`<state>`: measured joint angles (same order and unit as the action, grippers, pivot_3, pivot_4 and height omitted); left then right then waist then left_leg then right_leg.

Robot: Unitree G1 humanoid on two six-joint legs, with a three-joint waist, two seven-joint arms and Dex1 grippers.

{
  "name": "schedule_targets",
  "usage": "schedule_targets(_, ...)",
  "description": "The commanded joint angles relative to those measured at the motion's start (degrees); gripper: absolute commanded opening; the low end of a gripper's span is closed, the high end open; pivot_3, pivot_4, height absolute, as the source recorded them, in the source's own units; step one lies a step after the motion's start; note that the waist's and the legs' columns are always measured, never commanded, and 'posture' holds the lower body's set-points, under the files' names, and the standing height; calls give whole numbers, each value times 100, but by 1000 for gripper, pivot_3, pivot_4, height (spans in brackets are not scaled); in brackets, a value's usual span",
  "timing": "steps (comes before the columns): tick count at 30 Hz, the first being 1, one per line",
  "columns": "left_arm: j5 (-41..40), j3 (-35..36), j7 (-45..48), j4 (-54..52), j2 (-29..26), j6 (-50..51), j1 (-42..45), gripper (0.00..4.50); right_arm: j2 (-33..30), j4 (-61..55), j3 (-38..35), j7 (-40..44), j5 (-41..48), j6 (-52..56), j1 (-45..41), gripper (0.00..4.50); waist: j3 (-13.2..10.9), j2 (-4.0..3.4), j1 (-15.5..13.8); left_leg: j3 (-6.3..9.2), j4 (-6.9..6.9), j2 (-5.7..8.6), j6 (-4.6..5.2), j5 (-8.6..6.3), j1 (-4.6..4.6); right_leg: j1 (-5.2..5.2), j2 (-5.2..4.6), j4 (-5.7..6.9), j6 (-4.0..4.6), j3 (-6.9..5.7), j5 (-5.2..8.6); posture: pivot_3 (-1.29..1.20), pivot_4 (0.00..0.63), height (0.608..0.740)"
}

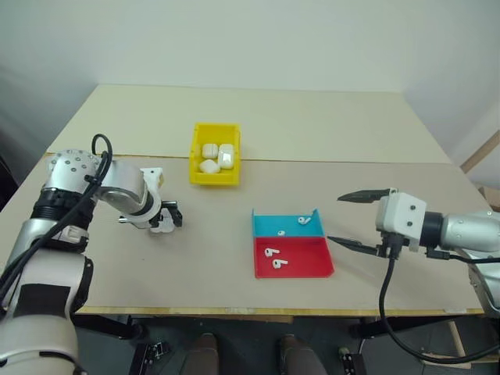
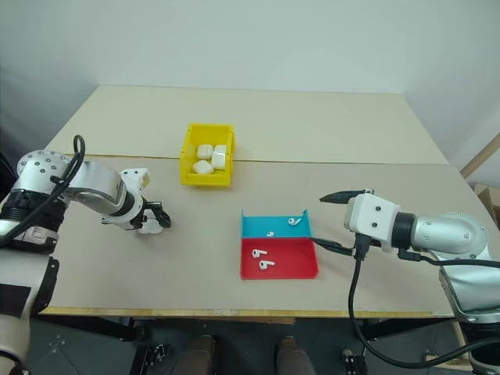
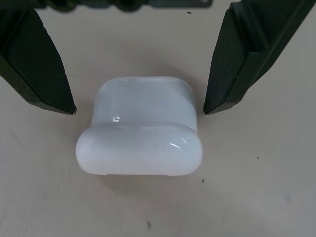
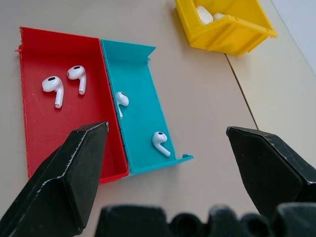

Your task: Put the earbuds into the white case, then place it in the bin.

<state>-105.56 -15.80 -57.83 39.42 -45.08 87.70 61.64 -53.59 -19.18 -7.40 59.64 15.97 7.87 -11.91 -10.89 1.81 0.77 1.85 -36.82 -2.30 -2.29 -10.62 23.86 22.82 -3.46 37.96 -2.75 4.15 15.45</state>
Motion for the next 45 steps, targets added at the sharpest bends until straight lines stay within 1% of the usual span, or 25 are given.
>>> schedule_targets(1,404,296,156,82,80,208,183,4500,-95,-191,-170,-53,3,21,18,4473,0,0,1,0,0,0,0,0,0,0,0,0,0,0,0,0,150,740)
schedule_targets(5,906,567,369,242,223,441,248,4500,-86,-192,-166,-77,-14,35,12,4473,0,0,6,3,0,2,-1,1,1,0,-1,0,-1,-1,1,0,150,740)
schedule_targets(10,1309,731,603,293,300,480,309,4500,-79,-188,-159,-121,-41,49,17,4473,0,0,5,5,0,3,-4,3,1,0,-1,2,-2,-2,1,0,150,740)
schedule_targets(17,1448,648,767,316,299,480,333,4500,-60,-184,-156,-143,-81,48,17,4473,0,0,4,10,0,7,-12,7,0,-1,-4,4,-5,-3,1,0,150,740)
schedule_targets(20,1442,617,816,210,270,480,299,3927,-58,-178,-148,-155,-96,51,21,4500,0,0,4,11,0,7,-12,7,0,-2,-4,4,-5,-4,0,0,150,740)
schedule_targets(22,1359,555,839,173,258,480,299,3349,-54,-182,-138,-171,-120,48,32,4500,0,0,4,11,0,8,-12,7,0,-2,-5,3,-5,-4,1,0,150,740)
schedule_targets(30,1305,477,845,85,211,480,192,3349,-38,-192,-128,-208,-149,54,48,4500,0,0,2,13,1,11,-12,7,2,-1,-8,3,-8,-4,2,0,150,740)
schedule_targets(33,1274,457,850,-6,192,480,163,2845,-40,-189,-136,-212,-153,56,47,4500,0,0,3,14,1,11,-12,7,2,-1,-8,3,-8,-4,2,0,150,740)
schedule_targets(35,1225,464,836,-36,204,480,144,2813,-40,-180,-132,-215,-157,58,37,4500,0,0,3,14,1,11,-12,7,2,-1,-8,3,-8,-4,2,0,150,740)
schedule_targets(38,1217,538,840,-368,177,480,84,2813,-51,-182,-139,-210,-156,60,27,4500,0,1,2,14,1,11,-12,7,3,-1,-8,3,-8,-4,2,0,150,740)
schedule_targets(40,1384,708,847,-729,126,480,94,2813,-79,-179,-174,-200,-145,70,13,4500,-1,2,-2,15,1,11,-12,7,5,0,-8,3,-8,-5,2,0,150,740)
schedule_targets(41,1424,956,905,-872,97,444,128,2813,-112,-179,-211,-183,-132,78,-5,4500,-1,2,-2,17,1,11,-13,8,10,3,-8,3,-7,-8,2,0,150,740)
schedule_targets(44,1880,1504,1681,-2066,-325,98,75,2813,-282,-77,-407,-46,-23,76,-143,4500,-9,10,35,21,1,12,-17,10,29,24,-9,6,-7,-9,1,0,150,740)
schedule_targets(45,2210,1535,2272,-2850,-574,-136,-178,2813,-346,-52,-453,3,42,121,-209,4500,-10,11,79,23,1,12,-24,15,50,47,-8,10,-5,-8,-1,0,150,740)
